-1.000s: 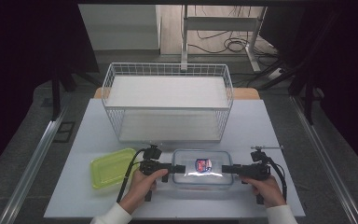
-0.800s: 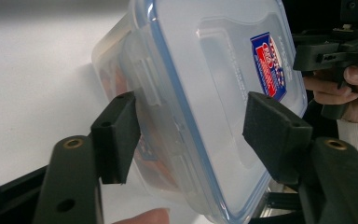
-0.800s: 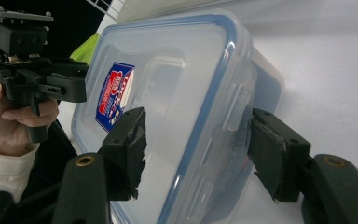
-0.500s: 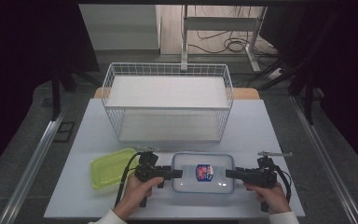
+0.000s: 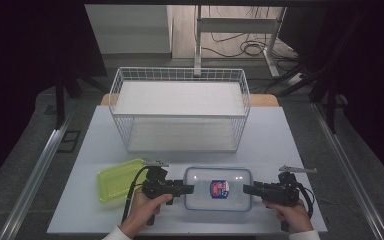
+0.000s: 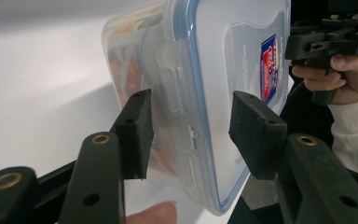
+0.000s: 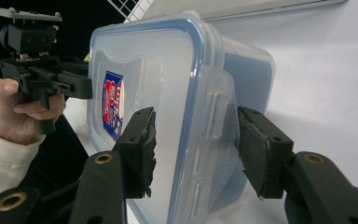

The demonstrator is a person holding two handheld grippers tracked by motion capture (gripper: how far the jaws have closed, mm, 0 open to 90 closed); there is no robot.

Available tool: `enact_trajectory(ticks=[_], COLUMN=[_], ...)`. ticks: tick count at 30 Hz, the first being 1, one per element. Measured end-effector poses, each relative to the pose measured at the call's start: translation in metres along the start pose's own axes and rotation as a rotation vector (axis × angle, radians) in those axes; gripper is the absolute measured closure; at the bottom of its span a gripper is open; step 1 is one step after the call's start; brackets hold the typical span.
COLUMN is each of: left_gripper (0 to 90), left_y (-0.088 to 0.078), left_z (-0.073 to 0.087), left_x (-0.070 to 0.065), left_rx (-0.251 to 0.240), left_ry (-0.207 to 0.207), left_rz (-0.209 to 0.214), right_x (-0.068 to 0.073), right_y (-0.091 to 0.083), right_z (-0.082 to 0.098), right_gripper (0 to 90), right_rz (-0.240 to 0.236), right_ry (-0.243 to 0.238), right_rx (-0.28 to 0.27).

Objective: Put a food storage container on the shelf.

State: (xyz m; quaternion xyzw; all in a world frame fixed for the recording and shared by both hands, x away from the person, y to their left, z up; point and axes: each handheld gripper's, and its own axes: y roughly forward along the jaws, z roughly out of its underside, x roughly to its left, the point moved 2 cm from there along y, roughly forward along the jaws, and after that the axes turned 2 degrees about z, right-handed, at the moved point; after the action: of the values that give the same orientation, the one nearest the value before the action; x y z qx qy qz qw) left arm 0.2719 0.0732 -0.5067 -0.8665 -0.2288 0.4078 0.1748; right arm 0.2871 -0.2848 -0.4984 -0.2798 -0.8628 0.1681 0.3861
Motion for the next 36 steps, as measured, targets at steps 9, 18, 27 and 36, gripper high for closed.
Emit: enact_trajectory(ticks=[9,18,27,36], left_gripper=[51.2,51.7,52.0,52.2], left_y=[-0.002,-0.009,-0.029,-0.052], left_z=[0.002,-0.002,-0.014,-0.032], left_x=[-0.002,-0.007,-0.014,-0.025], left_rx=[-0.012,-0.027,-0.055,-0.081], left_ry=[0.0,0.038,0.068,0.114], left_rz=[0.0,-0.011,-0.007,-0.034], right_x=[0.0,0.004,0.023,0.04], right_y=[-0.003,-0.005,-0.009,-0.009], right_z=[0.003,0.001,-0.014,-0.036], right_gripper=[50.9,51.2,51.9,51.9], right_rz=[-0.02,-0.027,-0.038,-0.057], right_ry=[0.013,0.006,-0.046,-0.096], right_rx=[-0.018,-0.042,-0.08,-0.124])
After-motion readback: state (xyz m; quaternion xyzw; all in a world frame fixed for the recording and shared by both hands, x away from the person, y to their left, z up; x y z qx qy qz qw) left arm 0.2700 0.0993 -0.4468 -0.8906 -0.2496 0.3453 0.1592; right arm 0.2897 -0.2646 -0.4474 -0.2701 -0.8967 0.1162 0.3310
